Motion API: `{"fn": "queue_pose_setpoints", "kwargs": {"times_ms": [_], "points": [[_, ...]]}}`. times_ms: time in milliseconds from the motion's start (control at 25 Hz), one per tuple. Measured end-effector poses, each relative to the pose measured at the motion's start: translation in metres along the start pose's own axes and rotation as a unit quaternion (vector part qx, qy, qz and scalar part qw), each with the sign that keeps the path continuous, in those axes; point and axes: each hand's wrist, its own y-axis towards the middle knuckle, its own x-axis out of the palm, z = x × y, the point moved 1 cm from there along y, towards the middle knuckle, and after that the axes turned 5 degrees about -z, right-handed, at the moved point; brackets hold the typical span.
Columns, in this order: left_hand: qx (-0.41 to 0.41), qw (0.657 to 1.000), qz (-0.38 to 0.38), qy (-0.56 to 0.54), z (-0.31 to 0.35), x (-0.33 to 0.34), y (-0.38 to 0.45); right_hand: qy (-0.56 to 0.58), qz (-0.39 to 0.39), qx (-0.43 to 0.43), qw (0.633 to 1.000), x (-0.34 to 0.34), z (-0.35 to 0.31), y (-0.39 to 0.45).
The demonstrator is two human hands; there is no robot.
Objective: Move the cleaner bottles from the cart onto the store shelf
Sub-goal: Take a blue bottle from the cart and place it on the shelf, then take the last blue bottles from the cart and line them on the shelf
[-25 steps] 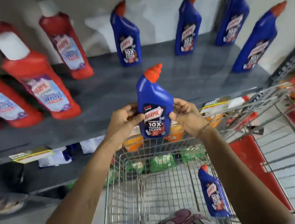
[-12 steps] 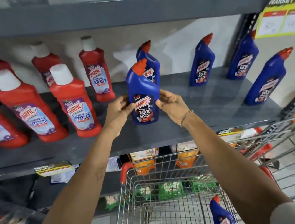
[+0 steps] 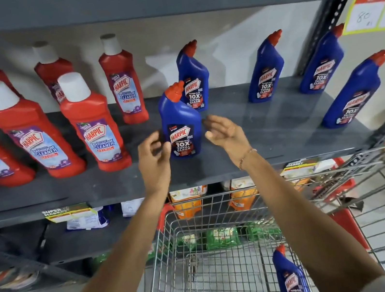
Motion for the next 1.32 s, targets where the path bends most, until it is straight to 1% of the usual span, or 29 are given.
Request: {"fn": "queue_pose_setpoints", "kwargs": {"times_ms": [40,80,120,200,240,280,320,360,400,440,480,520,560,600,640,680,720,760,800,840,920,1000,1080,1200,1240,1280,1320], "points": [[0.027,0.998,0.048,-0.003,0.001,0.004,-0.022,0.016,0.014,-0.013,1.000,-0.007,0.000,-0.018],[0.046,0.998,0.050,-0.005,0.002,0.012,-0.043,0.029,0.009,-0.020,0.999,-0.014,0.003,-0.035],[0.039,0.999,0.015,-0.009,-0.003,0.026,-0.062,0.042,0.003,-0.001,0.999,-0.026,0.012,-0.051],[-0.029,0.994,-0.102,-0.003,-0.027,0.059,-0.100,0.036,0.020,0.070,0.997,-0.057,0.050,-0.096],[-0.090,0.983,-0.160,-0.011,-0.044,0.075,-0.112,0.033,0.040,0.121,0.991,-0.074,0.073,-0.118],[-0.169,0.964,-0.200,-0.040,-0.064,0.097,-0.124,0.028,0.067,0.170,0.983,-0.095,0.097,-0.142],[-0.257,0.938,-0.224,-0.067,-0.087,0.119,-0.138,0.014,0.093,0.219,0.971,-0.119,0.124,-0.167],[-0.332,0.911,-0.231,-0.084,-0.107,0.132,-0.149,-0.012,0.118,0.258,0.959,-0.133,0.145,-0.187],[-0.389,0.885,-0.241,-0.082,-0.123,0.143,-0.161,-0.046,0.134,0.291,0.946,-0.145,0.167,-0.205],[-0.435,0.860,-0.259,-0.067,-0.146,0.158,-0.178,-0.101,0.149,0.327,0.928,-0.159,0.191,-0.221],[-0.463,0.839,-0.283,-0.042,-0.169,0.174,-0.197,-0.166,0.161,0.367,0.901,-0.171,0.216,-0.237],[-0.477,0.820,-0.317,-0.013,-0.187,0.186,-0.215,-0.242,0.159,0.409,0.865,-0.178,0.238,-0.250],[-0.484,0.798,-0.358,0.016,-0.204,0.197,-0.233,-0.311,0.139,0.451,0.825,-0.183,0.259,-0.262],[-0.496,0.779,-0.381,0.039,-0.221,0.208,-0.252,-0.350,0.113,0.489,0.791,-0.187,0.275,-0.273],[-0.507,0.767,-0.388,0.056,-0.231,0.217,-0.266,-0.380,0.086,0.515,0.763,-0.188,0.288,-0.279],[-0.517,0.752,-0.401,0.078,-0.241,0.227,-0.280,-0.404,0.061,0.527,0.745,-0.191,0.301,-0.284],[-0.518,0.739,-0.419,0.099,-0.251,0.235,-0.291,-0.418,0.044,0.532,0.735,-0.191,0.310,-0.287],[-0.519,0.729,-0.434,0.103,-0.257,0.240,-0.298,-0.422,0.041,0.532,0.733,-0.189,0.316,-0.288],[-0.526,0.724,-0.433,0.105,-0.261,0.245,-0.303,-0.423,0.038,0.536,0.730,-0.189,0.321,-0.288],[-0.543,0.722,-0.416,0.106,-0.270,0.251,-0.308,-0.423,0.036,0.547,0.721,-0.189,0.327,-0.288],[-0.550,0.729,-0.388,0.127,-0.281,0.262,-0.313,-0.429,0.039,0.565,0.704,-0.191,0.333,-0.286],[-0.539,0.742,-0.365,0.159,-0.294,0.272,-0.321,-0.444,0.023,0.564,0.696,-0.196,0.341,-0.288],[-0.531,0.749,-0.351,0.183,-0.290,0.278,-0.324,-0.462,-0.004,0.552,0.695,-0.200,0.347,-0.292],[-0.539,0.762,-0.317,0.168,-0.277,0.282,-0.322,-0.480,-0.019,0.546,0.687,-0.204,0.348,-0.291],[-0.545,0.763,-0.305,0.168,-0.280,0.281,-0.321,-0.477,-0.019,0.544,0.691,-0.204,0.348,-0.291],[-0.544,0.764,-0.301,0.174,-0.280,0.278,-0.318,-0.459,-0.006,0.539,0.706,-0.206,0.352,-0.291],[-0.545,0.761,-0.305,0.178,-0.284,0.272,-0.315,-0.410,0.028,0.531,0.741,-0.207,0.354,-0.291]]}}
